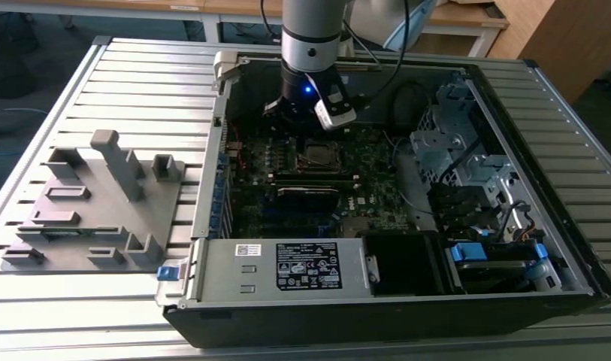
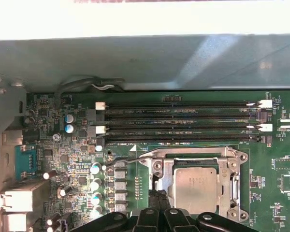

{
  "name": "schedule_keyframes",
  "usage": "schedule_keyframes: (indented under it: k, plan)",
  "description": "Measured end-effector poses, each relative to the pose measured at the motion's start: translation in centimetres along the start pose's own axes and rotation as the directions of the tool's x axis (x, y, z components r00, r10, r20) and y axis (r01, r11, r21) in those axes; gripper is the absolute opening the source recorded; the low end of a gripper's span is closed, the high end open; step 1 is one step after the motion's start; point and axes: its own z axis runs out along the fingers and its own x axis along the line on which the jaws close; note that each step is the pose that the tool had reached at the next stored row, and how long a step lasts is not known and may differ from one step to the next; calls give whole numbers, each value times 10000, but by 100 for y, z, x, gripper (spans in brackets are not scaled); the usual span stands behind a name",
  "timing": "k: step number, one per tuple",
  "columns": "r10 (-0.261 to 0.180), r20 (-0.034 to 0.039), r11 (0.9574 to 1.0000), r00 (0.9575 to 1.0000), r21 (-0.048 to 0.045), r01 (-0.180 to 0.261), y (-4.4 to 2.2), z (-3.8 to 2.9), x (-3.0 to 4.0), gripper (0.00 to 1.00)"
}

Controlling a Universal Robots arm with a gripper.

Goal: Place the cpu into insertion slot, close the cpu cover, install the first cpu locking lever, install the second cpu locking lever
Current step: 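Close the cpu cover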

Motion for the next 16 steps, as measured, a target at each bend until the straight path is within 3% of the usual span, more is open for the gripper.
schedule_keyframes:
  k: [6, 16]
  plan:
    - [1, 0, 10000, 10000, 0, -1, 7, 0, -41, 10]
    - [1, 1, 10000, 10000, -1, -1, 31, 0, -167, 10]
